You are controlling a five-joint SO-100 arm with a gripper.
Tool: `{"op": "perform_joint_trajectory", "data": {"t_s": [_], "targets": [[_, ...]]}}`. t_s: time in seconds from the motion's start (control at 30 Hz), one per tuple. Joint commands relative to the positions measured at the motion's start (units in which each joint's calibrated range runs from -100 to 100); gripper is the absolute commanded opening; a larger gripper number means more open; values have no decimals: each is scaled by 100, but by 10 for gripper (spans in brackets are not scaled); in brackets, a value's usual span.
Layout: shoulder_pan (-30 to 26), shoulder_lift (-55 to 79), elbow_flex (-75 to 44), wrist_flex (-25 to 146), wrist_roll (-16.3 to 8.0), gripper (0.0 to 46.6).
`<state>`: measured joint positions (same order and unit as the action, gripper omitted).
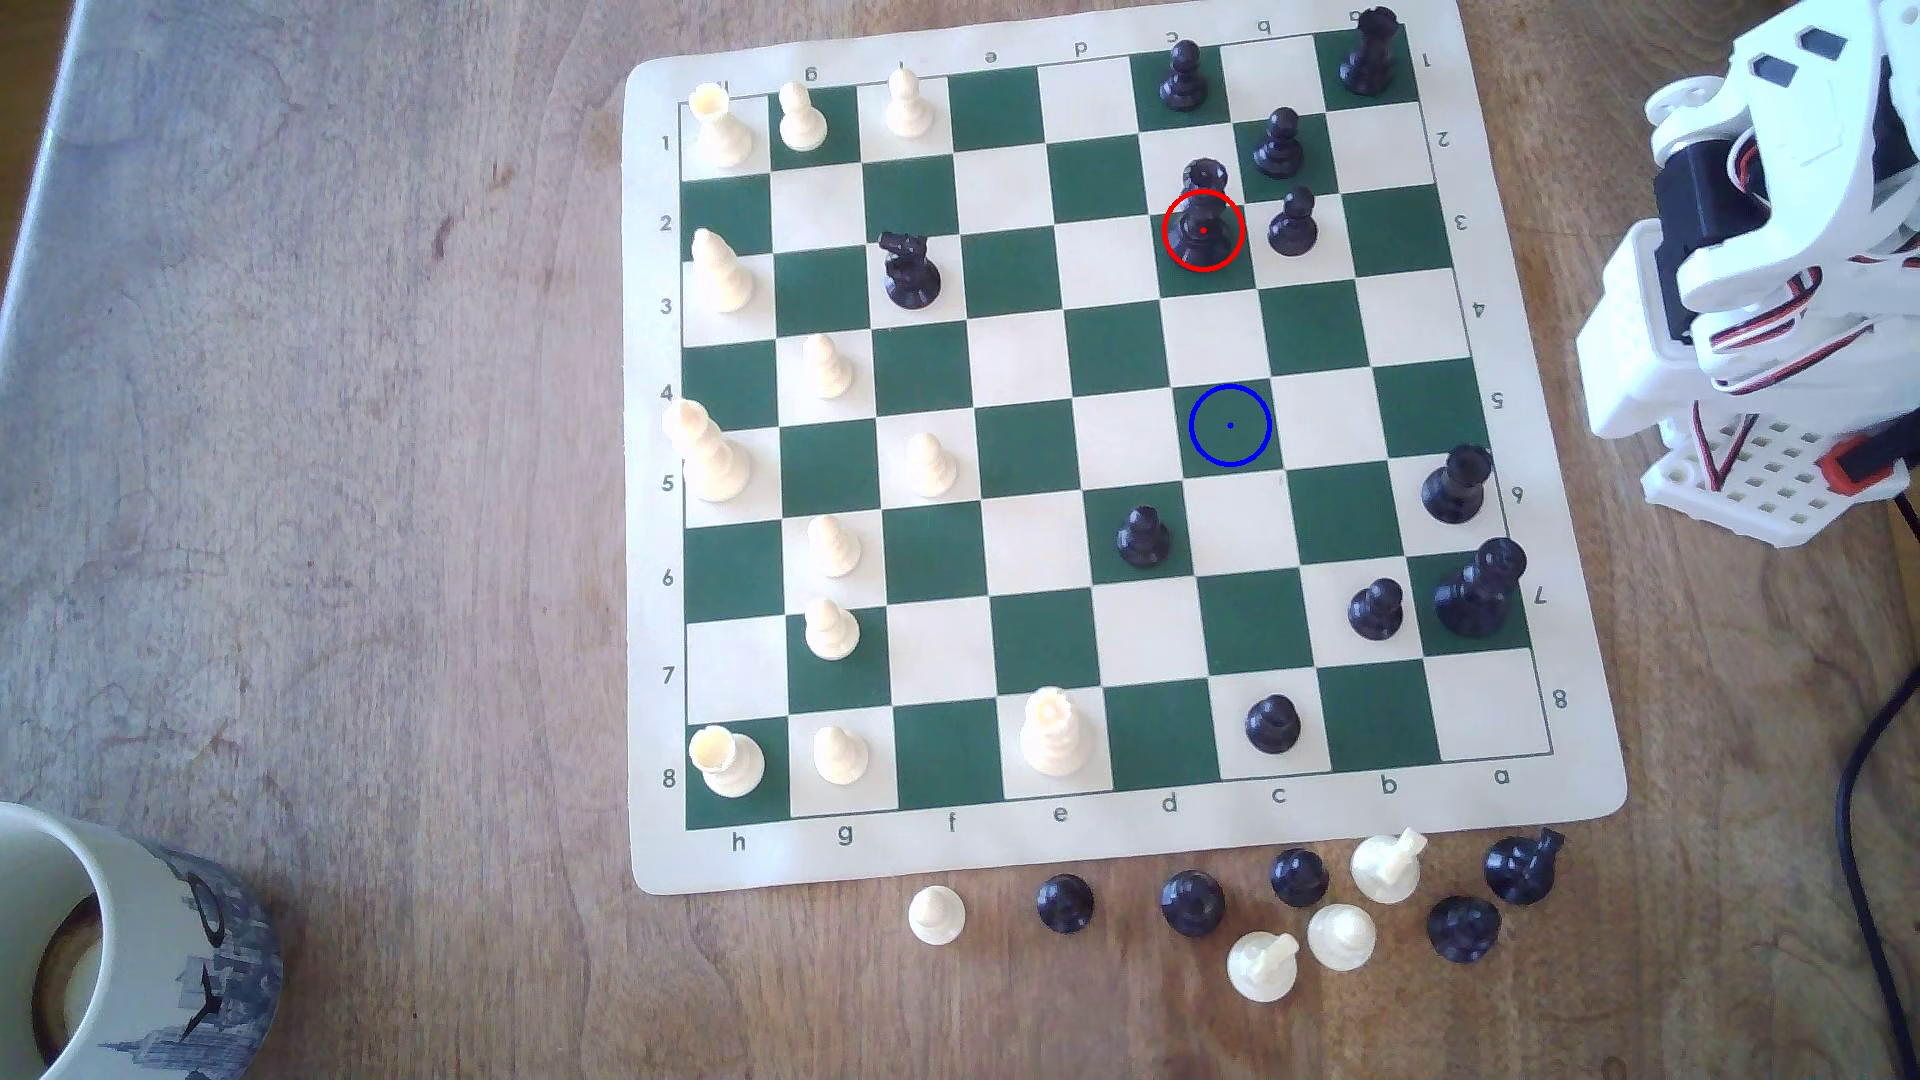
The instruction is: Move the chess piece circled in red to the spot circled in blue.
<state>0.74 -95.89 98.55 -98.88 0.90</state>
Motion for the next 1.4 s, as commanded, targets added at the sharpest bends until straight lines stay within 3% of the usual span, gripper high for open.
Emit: {"op": "perform_joint_trajectory", "data": {"t_s": [0.0,0.47,0.67,1.03,1.2,1.37], "targets": [[376,5,136,888,20,2],[884,5,-689,4966,-20,2],[1244,14,-1777,9061,-24,2],[1768,14,-3273,14155,-15,2],[1635,540,-3981,15523,-317,2],[1690,1924,-4851,16473,-381,3]]}}
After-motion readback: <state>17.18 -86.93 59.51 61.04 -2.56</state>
